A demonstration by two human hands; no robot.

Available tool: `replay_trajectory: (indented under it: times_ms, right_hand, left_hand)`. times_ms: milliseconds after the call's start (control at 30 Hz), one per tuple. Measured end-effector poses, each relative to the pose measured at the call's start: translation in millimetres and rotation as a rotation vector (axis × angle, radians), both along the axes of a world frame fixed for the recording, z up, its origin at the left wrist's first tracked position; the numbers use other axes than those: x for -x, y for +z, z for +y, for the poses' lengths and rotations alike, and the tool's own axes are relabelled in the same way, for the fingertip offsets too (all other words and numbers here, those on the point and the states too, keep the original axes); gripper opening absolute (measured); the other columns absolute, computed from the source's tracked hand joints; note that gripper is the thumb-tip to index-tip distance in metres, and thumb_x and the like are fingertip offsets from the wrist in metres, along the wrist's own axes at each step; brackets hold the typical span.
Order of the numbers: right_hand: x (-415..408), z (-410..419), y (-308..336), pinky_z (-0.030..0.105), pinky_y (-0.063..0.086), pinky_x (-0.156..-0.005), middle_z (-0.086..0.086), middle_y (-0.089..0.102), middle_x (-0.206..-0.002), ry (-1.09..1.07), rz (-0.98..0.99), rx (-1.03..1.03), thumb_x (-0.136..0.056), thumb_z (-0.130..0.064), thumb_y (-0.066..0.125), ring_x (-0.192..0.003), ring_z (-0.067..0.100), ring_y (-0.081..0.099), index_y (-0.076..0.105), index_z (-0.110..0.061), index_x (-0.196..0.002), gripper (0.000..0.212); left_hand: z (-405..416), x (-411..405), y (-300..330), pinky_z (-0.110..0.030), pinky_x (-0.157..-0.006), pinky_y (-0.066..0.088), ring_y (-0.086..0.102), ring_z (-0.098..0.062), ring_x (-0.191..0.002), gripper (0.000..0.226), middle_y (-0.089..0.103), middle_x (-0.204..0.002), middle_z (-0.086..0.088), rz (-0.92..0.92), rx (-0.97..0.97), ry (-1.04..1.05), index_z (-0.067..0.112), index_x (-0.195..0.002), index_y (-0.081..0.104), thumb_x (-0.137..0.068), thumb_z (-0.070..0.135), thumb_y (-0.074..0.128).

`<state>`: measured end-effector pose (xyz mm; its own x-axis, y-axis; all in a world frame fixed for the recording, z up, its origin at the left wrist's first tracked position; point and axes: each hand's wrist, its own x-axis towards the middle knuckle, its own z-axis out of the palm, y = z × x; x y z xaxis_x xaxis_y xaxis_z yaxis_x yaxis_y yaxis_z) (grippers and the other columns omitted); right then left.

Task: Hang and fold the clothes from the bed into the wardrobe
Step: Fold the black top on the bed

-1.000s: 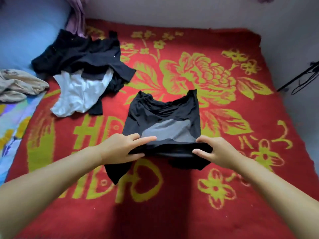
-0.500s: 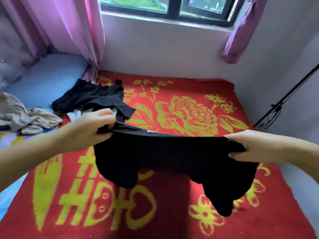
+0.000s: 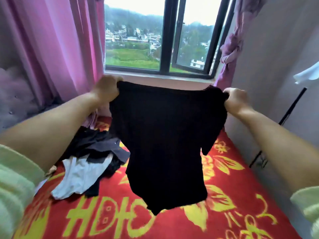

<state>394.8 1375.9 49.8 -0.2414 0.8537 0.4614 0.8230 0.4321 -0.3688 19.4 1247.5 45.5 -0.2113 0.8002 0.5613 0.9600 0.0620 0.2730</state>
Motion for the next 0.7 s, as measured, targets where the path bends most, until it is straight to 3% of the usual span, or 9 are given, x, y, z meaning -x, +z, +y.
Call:
replay_trajectory:
  times_ms: [100,200,300,333,400,467,567,633,700]
  right_hand:
    - [-6.4,-12.8,28.9,0.028,0.032,-0.064,0.005,0.050,-0.057,0.060,0.067,-0.153,-0.066,-0.024,0.035,-0.068,0.028,0.048,0.050,-0.015,-0.057,0.020]
    - [-12.0,-18.2,17.8,0.031,0.038,-0.065,0.014,0.060,-0.069,0.119,-0.029,-0.161,-0.070,-0.020,0.040,-0.071,0.029,0.053,0.062,-0.004,-0.068,0.027]
    - [-20.8,-23.5,-37.1,0.029,0.043,-0.070,0.013,0.068,-0.092,0.089,-0.248,0.055,-0.076,-0.002,0.048,-0.086,0.030,0.060,0.072,-0.011,-0.090,0.029]
    - [-24.0,-29.3,-62.6,0.029,0.044,-0.072,0.011,0.069,-0.097,0.072,-0.346,0.126,-0.077,0.000,0.049,-0.090,0.029,0.061,0.072,-0.015,-0.095,0.033]
    - [-26.8,-45.4,-123.5,0.030,0.047,-0.076,0.005,0.069,-0.090,0.095,-0.548,0.241,-0.078,-0.004,0.050,-0.090,0.027,0.064,0.072,-0.023,-0.087,0.030]
    - [-29.7,-62.7,-197.5,0.032,0.044,-0.091,-0.002,0.068,-0.084,0.156,-0.701,0.333,-0.079,-0.006,0.050,-0.092,0.021,0.064,0.067,-0.027,-0.078,0.027]
    - [-43.6,-94.3,-314.9,0.042,0.026,-0.109,-0.019,0.065,-0.107,0.211,-0.765,0.401,-0.077,-0.009,0.062,-0.110,0.006,0.058,0.069,-0.036,-0.101,0.037]
    - [-54.0,-115.8,-403.7,0.049,0.040,-0.097,-0.020,0.070,-0.092,0.286,-0.676,0.316,-0.049,-0.009,0.082,-0.092,0.005,0.068,0.074,-0.037,-0.085,0.046]
    - [-65.8,-145.9,-477.6,0.044,0.044,-0.088,-0.016,0.072,-0.079,0.351,-0.729,0.356,-0.036,-0.013,0.077,-0.076,0.006,0.071,0.076,-0.036,-0.072,0.043]
  left_hand:
    - [-11.9,-0.4,16.8,-0.045,-0.062,0.050,0.061,-0.038,-0.070,0.022,0.062,-0.082,-0.021,0.209,-0.253,0.007,0.006,-0.106,0.055,-0.087,0.002,0.045]
    - [-36.8,-16.5,-9.1,-0.038,-0.043,0.048,0.059,-0.033,-0.048,0.032,0.062,-0.066,-0.017,0.441,-0.337,-0.174,0.017,-0.115,0.044,-0.085,0.024,0.035]
    - [-61.1,-25.0,-77.9,-0.029,-0.040,0.046,0.063,-0.027,-0.053,0.058,0.065,-0.071,-0.006,0.505,-0.138,-0.324,0.016,-0.126,0.052,-0.068,0.012,0.057]
    - [-68.9,-25.6,-107.9,-0.026,-0.041,0.046,0.064,-0.024,-0.056,0.055,0.065,-0.072,-0.003,0.526,-0.075,-0.354,0.015,-0.120,0.058,-0.065,0.011,0.058]
    - [-84.1,-28.7,-173.2,-0.024,-0.040,0.046,0.065,-0.020,-0.060,0.039,0.064,-0.072,0.002,0.522,0.053,-0.408,0.017,-0.100,0.066,-0.068,0.015,0.045]
    - [-101.2,-35.3,-246.9,-0.023,-0.037,0.042,0.062,-0.020,-0.057,0.032,0.058,-0.067,0.003,0.479,0.206,-0.425,0.021,-0.083,0.066,-0.066,0.016,0.039]
    - [-138.1,-55.4,-354.6,-0.021,-0.034,0.033,0.058,-0.017,-0.052,0.020,0.052,-0.064,0.004,0.416,0.461,-0.423,0.025,-0.072,0.064,-0.058,0.018,0.052]
    - [-165.4,-68.6,-439.1,-0.021,-0.034,0.031,0.055,-0.014,-0.049,0.030,0.049,-0.067,0.005,0.353,0.707,-0.446,0.028,-0.075,0.060,-0.047,0.021,0.064]
    - [-190.1,-86.2,-498.1,-0.020,-0.034,0.033,0.055,-0.013,-0.050,0.044,0.046,-0.071,0.005,0.278,0.919,-0.419,0.030,-0.080,0.058,-0.039,0.022,0.071]
